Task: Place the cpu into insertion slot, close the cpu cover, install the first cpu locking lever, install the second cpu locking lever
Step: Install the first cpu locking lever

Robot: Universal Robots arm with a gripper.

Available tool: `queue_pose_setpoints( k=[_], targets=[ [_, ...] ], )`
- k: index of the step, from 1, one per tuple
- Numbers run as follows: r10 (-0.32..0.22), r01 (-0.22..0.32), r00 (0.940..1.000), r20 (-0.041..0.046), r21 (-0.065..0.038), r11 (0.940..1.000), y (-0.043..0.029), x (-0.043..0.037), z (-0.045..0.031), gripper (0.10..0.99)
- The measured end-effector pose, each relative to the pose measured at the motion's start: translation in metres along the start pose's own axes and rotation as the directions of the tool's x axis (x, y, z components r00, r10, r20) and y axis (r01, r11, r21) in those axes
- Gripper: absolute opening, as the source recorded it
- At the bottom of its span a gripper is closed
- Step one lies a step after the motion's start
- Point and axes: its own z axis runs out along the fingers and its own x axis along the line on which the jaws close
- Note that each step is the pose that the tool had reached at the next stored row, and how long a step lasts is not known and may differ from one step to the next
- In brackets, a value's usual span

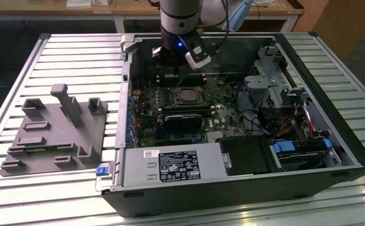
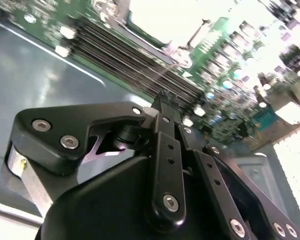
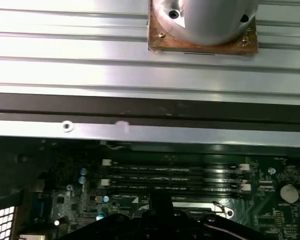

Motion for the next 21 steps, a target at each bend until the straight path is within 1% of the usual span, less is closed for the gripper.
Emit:
queue_pose_setpoints(
  k=[2, 4, 10, 11, 12, 15, 16, 17, 21],
  targets=[
    [0.0, 0.0, 1.0, 0.0001, 0.0, 1.0, 0.0, -0.0072, 0.0002, 0.106],
    [0.0, 0.0, 1.0, 0.0, 0.0, 1.0, -0.0001, -0.0119, 0.0003, 0.106],
    [0.0, 0.0, 1.0, 0.0007, 0.002, 1.0, -0.0001, -0.0127, 0.0003, 0.106],
    [-0.001, 0.001, 1.0, 0.0048, 0.003, 1.0, -0.0001, -0.0126, 0.0005, 0.106],
    [-0.004, 0.004, 0.9999, 0.0132, 0.008, 1.0, -0.0001, -0.0125, 0.0007, 0.106],
    [-0.012, 0.011, 0.999, 0.0438, 0.027, 0.9996, -0.0003, -0.0121, 0.0013, 0.106],
    [-0.015, 0.013, 0.9985, 0.0524, 0.031, 0.9994, -0.0004, -0.0121, 0.0017, 0.106],
    [-0.017, 0.015, 0.9981, 0.0593, 0.033, 0.9994, -0.0006, -0.0121, 0.0023, 0.106],
    [-0.021, 0.018, 0.997, 0.0742, 0.034, 0.9993, -0.0016, -0.012, 0.0063, 0.106]
  ],
)
